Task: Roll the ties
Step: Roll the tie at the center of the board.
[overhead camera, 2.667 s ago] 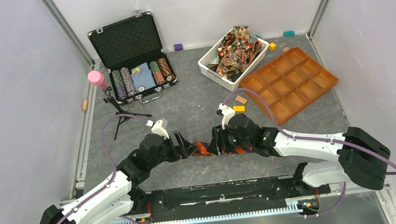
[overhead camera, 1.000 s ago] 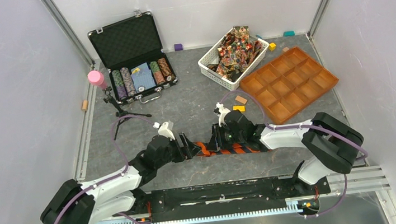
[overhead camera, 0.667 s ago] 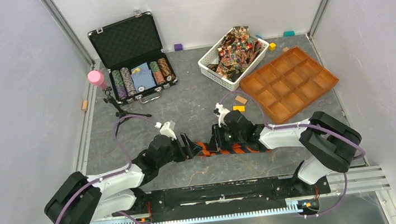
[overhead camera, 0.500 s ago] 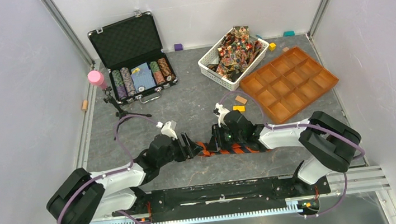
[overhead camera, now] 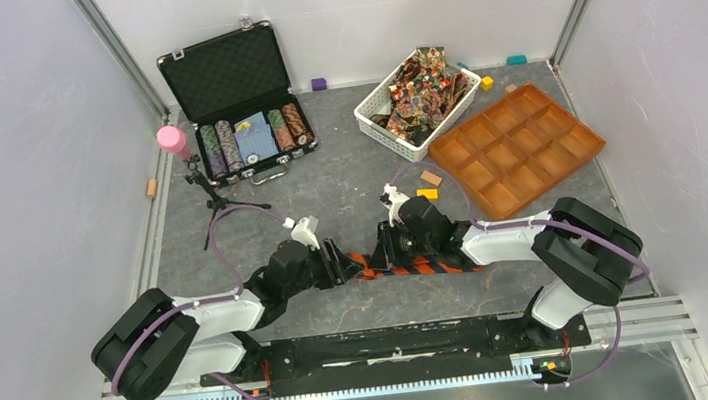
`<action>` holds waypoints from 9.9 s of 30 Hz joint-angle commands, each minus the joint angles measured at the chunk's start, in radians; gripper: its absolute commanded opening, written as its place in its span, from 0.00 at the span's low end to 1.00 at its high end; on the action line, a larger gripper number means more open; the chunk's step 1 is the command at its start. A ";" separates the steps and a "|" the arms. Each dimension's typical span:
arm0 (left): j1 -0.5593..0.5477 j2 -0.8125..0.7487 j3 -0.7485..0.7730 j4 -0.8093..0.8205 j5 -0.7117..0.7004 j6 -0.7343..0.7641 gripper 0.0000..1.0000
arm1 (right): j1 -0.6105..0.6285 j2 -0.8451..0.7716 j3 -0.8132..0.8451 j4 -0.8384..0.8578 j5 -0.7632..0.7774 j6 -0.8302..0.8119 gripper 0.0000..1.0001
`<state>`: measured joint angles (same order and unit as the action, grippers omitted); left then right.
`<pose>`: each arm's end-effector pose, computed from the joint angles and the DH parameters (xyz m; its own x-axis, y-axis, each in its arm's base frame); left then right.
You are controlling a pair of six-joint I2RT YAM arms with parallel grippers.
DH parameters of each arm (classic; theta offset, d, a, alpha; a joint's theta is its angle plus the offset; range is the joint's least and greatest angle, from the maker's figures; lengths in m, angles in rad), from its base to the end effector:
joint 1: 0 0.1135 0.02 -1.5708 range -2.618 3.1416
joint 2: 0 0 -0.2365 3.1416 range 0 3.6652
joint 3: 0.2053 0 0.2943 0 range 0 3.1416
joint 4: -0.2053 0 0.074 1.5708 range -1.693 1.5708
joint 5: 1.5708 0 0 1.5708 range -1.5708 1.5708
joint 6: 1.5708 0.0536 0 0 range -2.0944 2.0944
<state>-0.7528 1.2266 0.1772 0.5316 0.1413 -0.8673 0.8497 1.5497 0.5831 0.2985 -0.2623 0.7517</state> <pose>0.1745 -0.1738 0.0533 -0.8179 -0.2683 -0.5089 0.2202 0.6713 -0.7077 0.2053 0.2546 0.0690 -0.8859 -0.0089 -0.4638 -0.3488 0.6719 0.6534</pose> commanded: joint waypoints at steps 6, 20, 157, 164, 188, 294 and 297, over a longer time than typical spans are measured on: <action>-0.004 -0.039 0.028 -0.039 -0.009 -0.022 0.54 | -0.001 0.015 0.057 -0.019 -0.063 -0.079 0.28; -0.005 -0.186 0.165 -0.500 -0.178 0.091 0.50 | -0.012 -0.246 0.107 -0.337 0.133 -0.284 0.37; -0.494 0.402 1.121 -1.389 -0.963 0.259 0.72 | -0.014 -0.922 0.098 -0.797 0.759 -0.313 0.59; -0.282 0.042 0.900 -1.221 -0.781 0.290 0.72 | -0.013 -0.680 0.171 -0.663 0.420 -0.481 0.83; 0.200 -0.486 0.641 -1.331 -0.538 0.301 0.93 | 0.198 0.157 0.573 -0.467 0.198 -0.805 0.98; 0.207 -0.493 0.119 -0.650 0.022 0.102 0.82 | 0.188 -0.224 -0.068 0.079 0.238 0.276 0.52; 0.208 -0.485 0.108 -0.643 0.030 0.103 0.82 | 0.177 -0.211 -0.071 0.078 0.254 0.278 0.49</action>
<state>-0.5491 0.7353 0.2962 -0.1753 0.1333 -0.7361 1.0405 1.3220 0.5243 0.3199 -0.0429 0.9920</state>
